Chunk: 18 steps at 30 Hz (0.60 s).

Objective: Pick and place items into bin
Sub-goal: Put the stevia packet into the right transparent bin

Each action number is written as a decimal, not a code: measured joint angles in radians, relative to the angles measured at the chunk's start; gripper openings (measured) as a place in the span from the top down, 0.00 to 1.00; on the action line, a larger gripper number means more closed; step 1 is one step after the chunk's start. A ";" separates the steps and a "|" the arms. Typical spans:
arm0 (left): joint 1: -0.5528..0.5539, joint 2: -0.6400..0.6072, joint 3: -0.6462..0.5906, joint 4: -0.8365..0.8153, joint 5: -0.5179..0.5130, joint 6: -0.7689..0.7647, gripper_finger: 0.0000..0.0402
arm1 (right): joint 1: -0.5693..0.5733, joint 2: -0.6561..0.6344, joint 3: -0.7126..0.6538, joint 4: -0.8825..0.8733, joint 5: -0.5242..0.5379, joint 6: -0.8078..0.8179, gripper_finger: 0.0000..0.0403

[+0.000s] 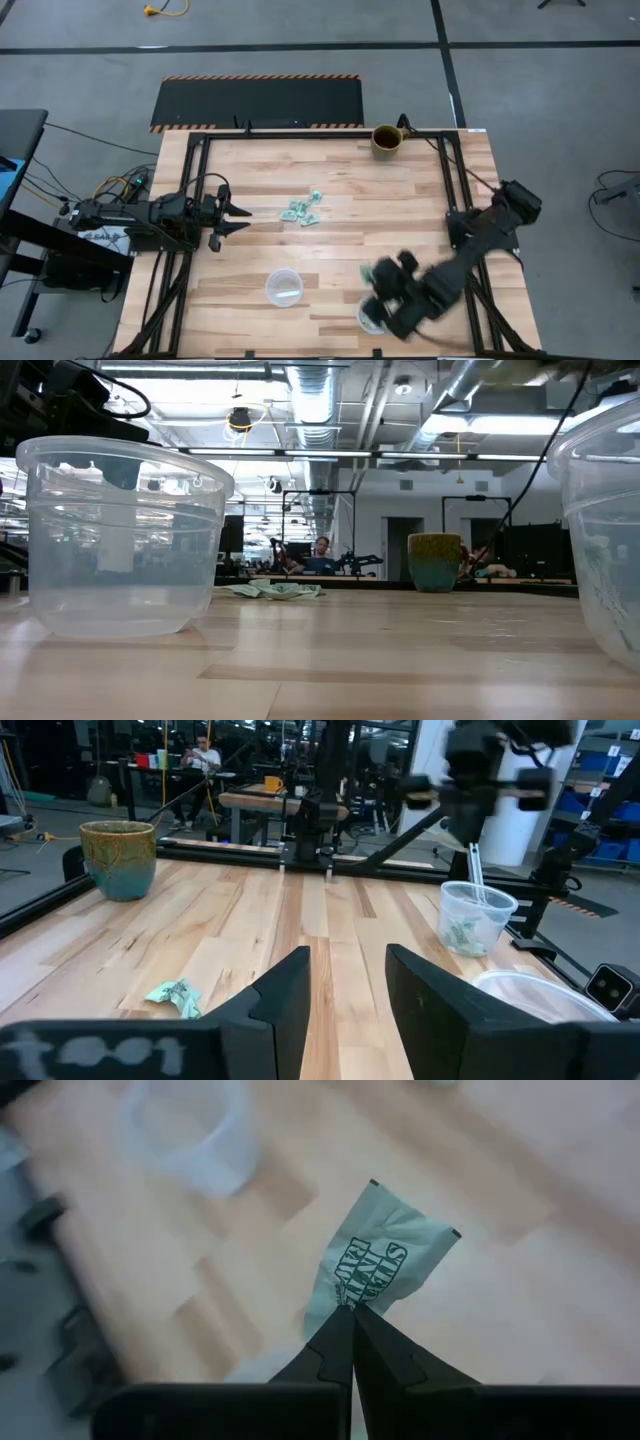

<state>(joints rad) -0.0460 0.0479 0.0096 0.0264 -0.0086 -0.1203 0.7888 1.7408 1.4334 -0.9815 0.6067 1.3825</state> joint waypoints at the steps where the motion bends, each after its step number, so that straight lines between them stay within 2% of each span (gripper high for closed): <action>1: 0.000 0.000 0.000 0.000 0.000 0.000 0.70 | 0.031 0.015 0.000 0.011 -0.001 0.031 1.00; 4: 0.000 0.000 0.000 0.000 0.000 0.000 0.70 | 0.111 0.045 -0.001 0.044 -0.004 0.129 1.00; 8: 0.000 0.000 0.000 0.000 0.000 0.000 0.70 | 0.182 0.079 0.000 0.070 -0.006 0.163 1.00; 18: 0.000 0.000 0.000 0.000 0.000 0.000 0.70 | 0.201 0.081 0.000 0.100 -0.027 0.117 1.00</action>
<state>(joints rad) -0.0463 0.0479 0.0097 0.0265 -0.0087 -0.1200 0.9895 1.8214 1.4330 -0.8810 0.5797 1.4993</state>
